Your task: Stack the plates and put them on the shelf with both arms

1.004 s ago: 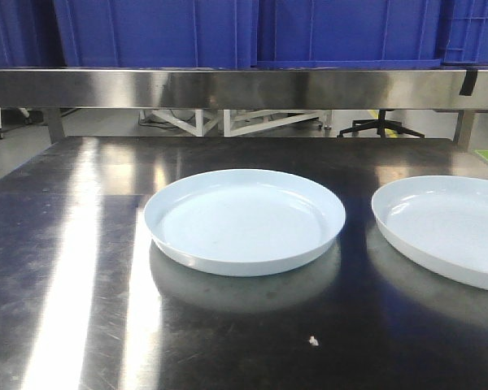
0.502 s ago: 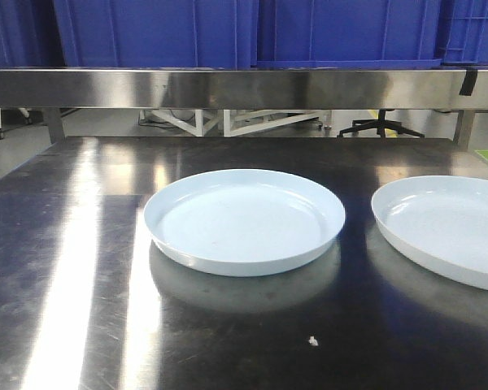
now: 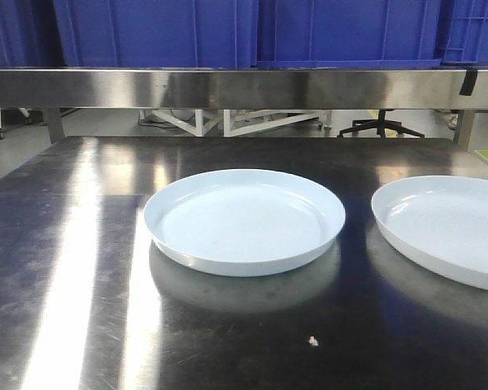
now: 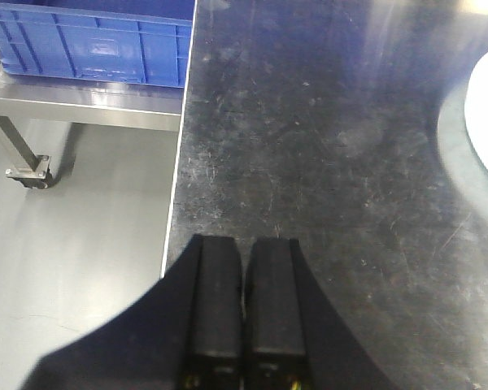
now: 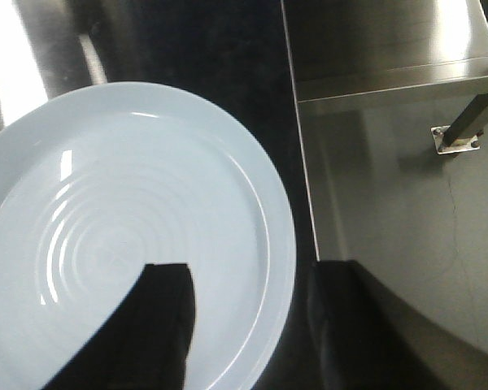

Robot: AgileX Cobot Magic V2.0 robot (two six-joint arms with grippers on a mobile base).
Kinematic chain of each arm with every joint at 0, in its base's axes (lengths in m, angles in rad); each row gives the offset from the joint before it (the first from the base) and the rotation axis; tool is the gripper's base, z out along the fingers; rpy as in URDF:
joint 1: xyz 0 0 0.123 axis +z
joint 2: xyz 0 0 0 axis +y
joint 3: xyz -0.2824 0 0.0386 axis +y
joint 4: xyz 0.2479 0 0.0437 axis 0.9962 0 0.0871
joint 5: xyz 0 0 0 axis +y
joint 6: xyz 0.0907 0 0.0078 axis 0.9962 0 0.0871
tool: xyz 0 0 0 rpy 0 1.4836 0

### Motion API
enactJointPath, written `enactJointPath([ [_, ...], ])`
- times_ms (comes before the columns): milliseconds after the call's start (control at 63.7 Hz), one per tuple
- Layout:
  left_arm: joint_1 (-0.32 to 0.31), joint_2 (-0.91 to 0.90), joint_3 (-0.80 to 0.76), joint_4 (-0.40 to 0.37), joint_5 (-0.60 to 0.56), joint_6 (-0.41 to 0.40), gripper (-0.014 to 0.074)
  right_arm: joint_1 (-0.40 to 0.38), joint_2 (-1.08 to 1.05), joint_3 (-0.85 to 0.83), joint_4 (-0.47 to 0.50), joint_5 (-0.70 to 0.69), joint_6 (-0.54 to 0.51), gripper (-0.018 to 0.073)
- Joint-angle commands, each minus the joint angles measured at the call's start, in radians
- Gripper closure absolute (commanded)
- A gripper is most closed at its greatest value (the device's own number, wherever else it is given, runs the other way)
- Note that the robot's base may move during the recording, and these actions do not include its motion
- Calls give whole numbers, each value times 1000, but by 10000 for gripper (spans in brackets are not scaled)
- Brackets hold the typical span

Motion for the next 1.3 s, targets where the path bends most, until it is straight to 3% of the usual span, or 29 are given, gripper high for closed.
enactJointPath([
  [0,1,1,-28,10,-57,-10,508,1,-13,-35,-3,-51,-10,76],
  [753,1,1,-28,10,-57,-10,508,1,-2,-38,-3,-35,-10,106],
  [1287,1,1,-28,10,-57,-10,508,-64,339,-238,-13,-22,-10,106],
])
